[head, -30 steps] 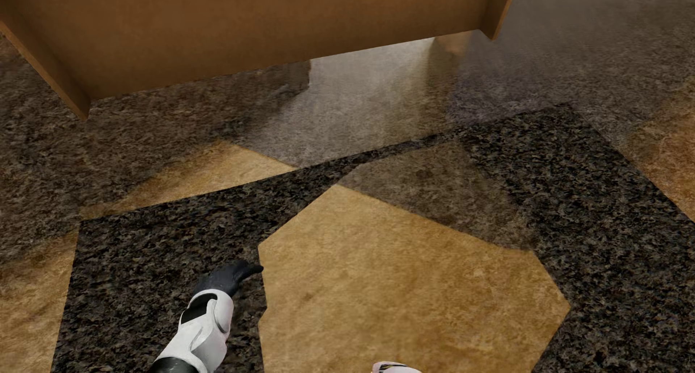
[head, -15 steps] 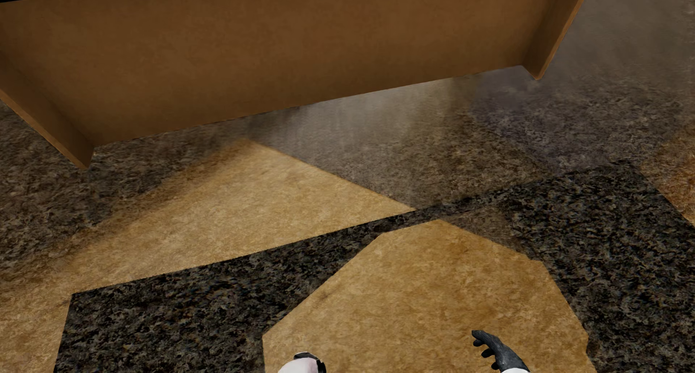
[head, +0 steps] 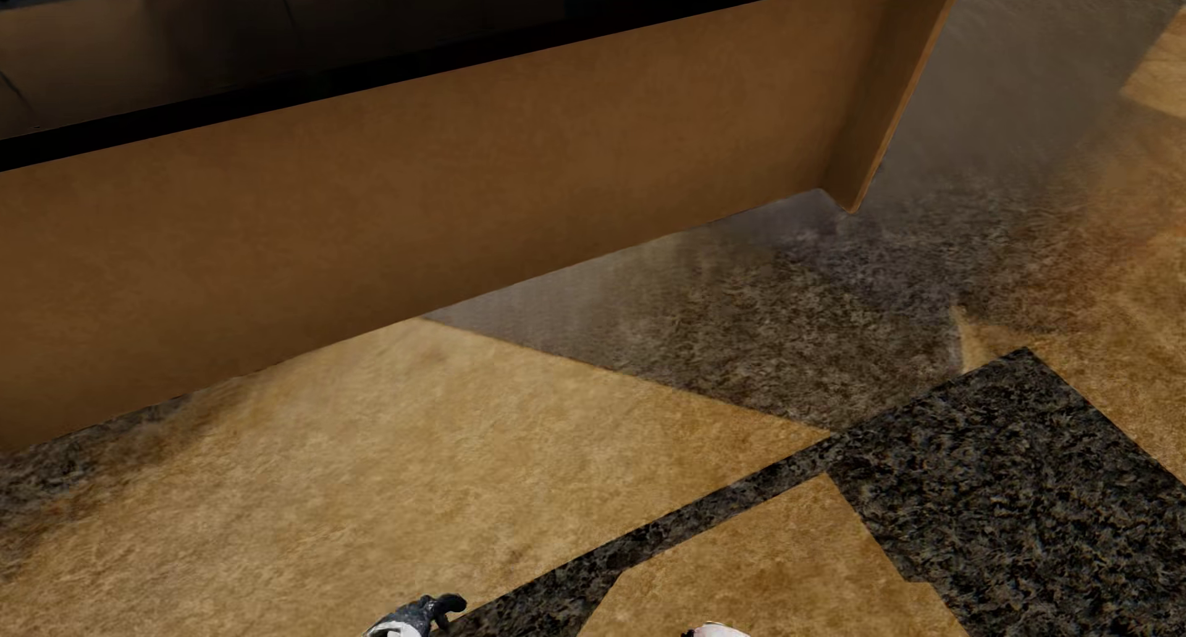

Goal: Move towards the counter

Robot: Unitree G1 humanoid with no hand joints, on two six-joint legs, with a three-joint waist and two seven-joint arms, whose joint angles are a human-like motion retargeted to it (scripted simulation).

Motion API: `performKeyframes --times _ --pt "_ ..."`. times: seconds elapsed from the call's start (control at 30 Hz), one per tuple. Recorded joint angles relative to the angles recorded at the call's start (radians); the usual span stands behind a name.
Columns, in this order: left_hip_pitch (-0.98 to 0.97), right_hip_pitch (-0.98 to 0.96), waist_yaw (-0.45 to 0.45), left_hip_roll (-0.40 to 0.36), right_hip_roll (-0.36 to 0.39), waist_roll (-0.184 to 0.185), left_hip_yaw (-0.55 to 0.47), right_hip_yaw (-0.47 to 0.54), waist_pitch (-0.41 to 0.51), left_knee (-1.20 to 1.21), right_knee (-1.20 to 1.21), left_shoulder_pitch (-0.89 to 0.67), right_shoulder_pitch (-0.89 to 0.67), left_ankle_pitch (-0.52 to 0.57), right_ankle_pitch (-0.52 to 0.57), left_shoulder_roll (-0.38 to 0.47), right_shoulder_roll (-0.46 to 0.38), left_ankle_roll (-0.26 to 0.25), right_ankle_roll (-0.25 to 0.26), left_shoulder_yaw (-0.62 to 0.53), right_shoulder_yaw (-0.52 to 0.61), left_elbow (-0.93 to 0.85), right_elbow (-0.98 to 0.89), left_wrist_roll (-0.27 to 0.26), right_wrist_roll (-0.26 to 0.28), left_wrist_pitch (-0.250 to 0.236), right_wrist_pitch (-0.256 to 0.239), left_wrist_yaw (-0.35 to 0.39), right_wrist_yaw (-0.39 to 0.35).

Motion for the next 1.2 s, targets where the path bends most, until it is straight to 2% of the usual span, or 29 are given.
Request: performKeyframes --times 0.03,0.07,0.1,0.13,0.17,0.2,0.23,0.3,0.33,0.37,0.4,0.43,0.47,0.5,0.57,0.63,0.67,0.73,0.77,0.8,0.83,0.87,0.93,0.97,1.0,1.03,1.1,1.13,1.2 --pt "0.037 -0.003 -0.012 -0.007 0.007 -0.004 -0.016 -0.062 -0.005 -0.019 -0.167 -0.056 0.028 -0.025 0.006 0.012 -0.003 -0.008 -0.017 -0.02 -0.003 -0.026 0.024 0.007 -0.007 -0.025 0.015 -0.01 0.013" --pt "0.072 0.003 -0.022 -0.011 0.027 -0.005 -0.033 -0.109 -0.012 -0.041 -0.366 -0.106 0.054 -0.047 0.045 0.024 -0.009 -0.016 -0.001 -0.039 0.002 -0.057 0.046 0.012 -0.021 -0.055 0.031 -0.005 0.035" --pt "0.11 0.031 -0.029 -0.011 0.039 -0.005 -0.049 -0.169 -0.019 -0.07 -0.575 -0.146 0.08 -0.063 0.12 0.035 -0.009 -0.025 -0.02 -0.053 0.007 -0.093 0.065 0.012 -0.035 -0.084 0.039 0.011 0.053" --pt "0.146 0.08 -0.031 -0.005 0.025 -0.006 -0.062 -0.299 -0.027 -0.093 -0.715 -0.176 0.105 -0.077 0.194 0.048 0.002 -0.036 -0.082 -0.064 0.0 -0.125 0.085 0.011 -0.038 -0.104 0.05 0.03 0.059" --pt "0.172 0.115 -0.036 0.005 0.028 -0.003 -0.08 -0.336 -0.031 -0.083 -0.719 -0.195 0.127 -0.095 0.163 0.055 0.018 -0.048 -0.187 -0.072 -0.014 -0.154 0.111 0.008 -0.037 -0.119 0.067 0.042 0.061" --pt "0.186 0.132 -0.041 0.023 0.028 0.003 -0.092 -0.341 -0.03 -0.03 -0.671 -0.194 0.133 -0.086 0.114 0.054 0.032 -0.064 -0.216 -0.051 -0.024 -0.182 0.143 -0.008 -0.035 -0.119 0.08 0.062 0.068" --pt "0.184 0.147 -0.046 0.043 0.029 0.011 -0.089 -0.337 -0.025 0.046 -0.62 -0.166 0.122 -0.048 0.072 0.039 0.031 -0.072 -0.205 -0.004 -0.024 -0.213 0.185 -0.038 -0.052 -0.113 0.107 0.097 0.085" --pt "0.115 0.197 -0.049 0.08 0.029 0.025 -0.106 -0.35 -0.016 0.25 -0.579 -0.085 0.09 0.162 0.009 -0.021 0.047 -0.087 -0.181 0.074 -0.015 -0.236 0.192 -0.093 -0.085 -0.095 0.113 0.154 0.106" --pt "0.049 0.237 -0.048 0.105 0.046 0.032 -0.132 -0.37 -0.011 0.386 -0.607 -0.06 0.077 0.268 -0.007 -0.023 0.063 -0.134 -0.176 0.059 -0.023 -0.234 0.163 -0.091 -0.083 -0.098 0.087 0.127 0.108" --pt "-0.025 0.281 -0.046 0.144 0.069 0.042 -0.143 -0.383 -0.005 0.539 -0.64 -0.035 0.062 0.334 -0.021 -0.006 0.079 -0.179 -0.173 0.02 -0.04 -0.226 0.124 -0.06 -0.063 -0.104 0.047 0.074 0.091" --pt "-0.098 0.318 -0.043 0.212 0.094 0.056 -0.129 -0.391 0.005 0.679 -0.658 -0.01 0.037 0.35 -0.035 0.015 0.089 -0.181 -0.171 -0.02 -0.059 -0.212 0.086 -0.011 -0.036 -0.111 0.015 0.011 0.063" --pt "-0.172 0.345 -0.037 0.283 0.113 0.072 -0.109 -0.391 0.014 0.788 -0.66 0.022 0.0 0.322 -0.054 0.019 0.088 -0.135 -0.165 -0.02 -0.069 -0.192 0.057 0.006 -0.023 -0.103 -0.003 -0.017 0.024" --pt "-0.239 0.366 -0.027 0.337 0.128 0.088 -0.089 -0.38 0.022 0.851 -0.658 0.059 -0.045 0.306 -0.072 0.006 0.076 -0.08 -0.155 0.009 -0.07 -0.156 0.04 -0.011 -0.027 -0.073 -0.005 -0.004 -0.023" --pt "-0.296 0.381 -0.014 0.366 0.137 0.101 -0.068 -0.359 0.027 0.865 -0.648 0.098 -0.104 0.295 -0.09 -0.01 0.064 -0.063 -0.143 0.048 -0.06 -0.108 0.026 -0.046 -0.037 -0.035 0.015 0.021 -0.053" --pt "-0.38 0.41 0.013 0.357 0.151 0.116 -0.033 -0.308 0.03 0.765 -0.637 0.16 -0.195 0.252 -0.123 -0.014 0.04 -0.037 -0.119 0.064 -0.033 0.009 0.027 -0.086 -0.054 0.048 -0.008 -0.001 -0.07" --pt "-0.423 0.433 0.034 0.323 0.164 0.127 -0.002 -0.263 0.027 0.523 -0.632 0.221 -0.271 0.233 -0.16 0.031 0.024 -0.049 -0.095 -0.005 0.005 0.074 0.004 -0.059 -0.059 0.058 -0.059 -0.126 -0.052" --pt "-0.423 0.445 0.041 0.309 0.173 0.133 0.017 -0.24 0.021 0.356 -0.636 0.264 -0.302 0.243 -0.173 0.049 0.017 -0.05 -0.086 -0.01 0.035 0.069 -0.014 -0.056 -0.058 0.05 -0.084 -0.149 -0.04" --pt "-0.382 0.478 0.046 0.282 0.192 0.144 0.044 -0.195 0.007 0.003 -0.651 0.371 -0.331 0.291 -0.205 0.046 0.007 -0.075 -0.055 0.052 0.086 0.029 -0.061 -0.1 -0.053 0.046 -0.127 -0.112 -0.034" --pt "-0.354 0.495 0.048 0.269 0.191 0.147 0.05 -0.171 0.0 -0.092 -0.659 0.418 -0.33 0.398 -0.218 0.023 0.004 -0.004 -0.039 0.091 0.099 0.009 -0.087 -0.132 -0.044 0.039 -0.142 -0.073 -0.045" --pt "-0.328 0.501 0.047 0.271 0.177 0.146 0.079 -0.144 -0.005 -0.092 -0.635 0.453 -0.323 0.373 -0.234 -0.003 0.001 0.035 -0.02 0.104 0.106 0.003 -0.103 -0.146 -0.031 0.039 -0.149 -0.057 -0.053" --pt "-0.304 0.488 0.047 0.263 0.142 0.139 0.111 -0.124 -0.006 -0.078 -0.573 0.457 -0.31 0.346 -0.24 -0.031 -0.002 0.046 0.005 0.096 0.098 0.016 -0.111 -0.148 -0.015 0.039 -0.143 -0.057 -0.066" --pt "-0.277 0.473 0.048 0.245 0.102 0.125 0.128 -0.107 -0.004 -0.057 -0.483 0.434 -0.277 0.314 -0.221 -0.043 0.004 0.041 0.021 0.05 0.079 0.045 -0.11 -0.118 0.002 0.051 -0.127 -0.09 -0.087" --pt "-0.228 0.383 0.041 0.203 0.025 0.099 0.151 -0.03 0.003 -0.023 -0.237 0.353 -0.213 0.255 -0.056 -0.04 0.009 0.041 0.07 -0.053 0.054 0.065 -0.061 -0.04 0.011 0.044 -0.075 -0.196 -0.08" --pt "-0.203 0.314 0.035 0.176 -0.004 0.087 0.163 0.032 0.005 -0.019 -0.097 0.306 -0.192 0.228 0.046 -0.037 -0.01 0.045 0.098 -0.074 0.063 0.047 -0.021 -0.016 -0.013 0.031 -0.049 -0.202 -0.037" --pt "-0.176 0.253 0.03 0.15 -0.026 0.072 0.168 0.085 0.007 -0.016 0.03 0.262 -0.172 0.207 0.103 -0.037 -0.031 0.048 0.073 -0.065 0.072 0.018 0.023 -0.008 -0.045 0.025 -0.025 -0.167 0.0" --pt "-0.156 0.203 0.026 0.126 -0.048 0.055 0.166 0.116 0.011 -0.005 0.126 0.228 -0.15 0.186 0.097 -0.033 -0.04 0.048 0.06 -0.028 0.06 -0.02 0.067 -0.016 -0.061 0.006 0.006 -0.089 0.0" --pt "-0.134 0.145 0.019 0.093 -0.071 0.023 0.138 0.133 0.015 0.013 0.173 0.112 -0.09 0.156 0.022 -0.036 -0.017 0.042 0.072 0.035 -0.029 -0.043 0.135 -0.046 -0.015 -0.022 0.073 0.058 -0.056" --pt "-0.127 0.134 0.016 0.082 -0.07 0.012 0.115 0.126 0.015 0.017 0.127 0.047 -0.061 0.146 -0.033 -0.03 -0.006 0.037 0.08 0.038 -0.063 -0.046 0.167 -0.049 0.006 -0.028 0.096 0.078 -0.061" --pt "-0.119 0.14 0.006 0.058 -0.055 -0.007 0.07 0.11 0.008 0.015 -0.092 -0.075 -0.002 0.127 -0.089 -0.009 -0.007 0.022 0.101 0.01 -0.053 -0.07 0.192 -0.034 -0.009 -0.047 0.087 0.056 0.034"
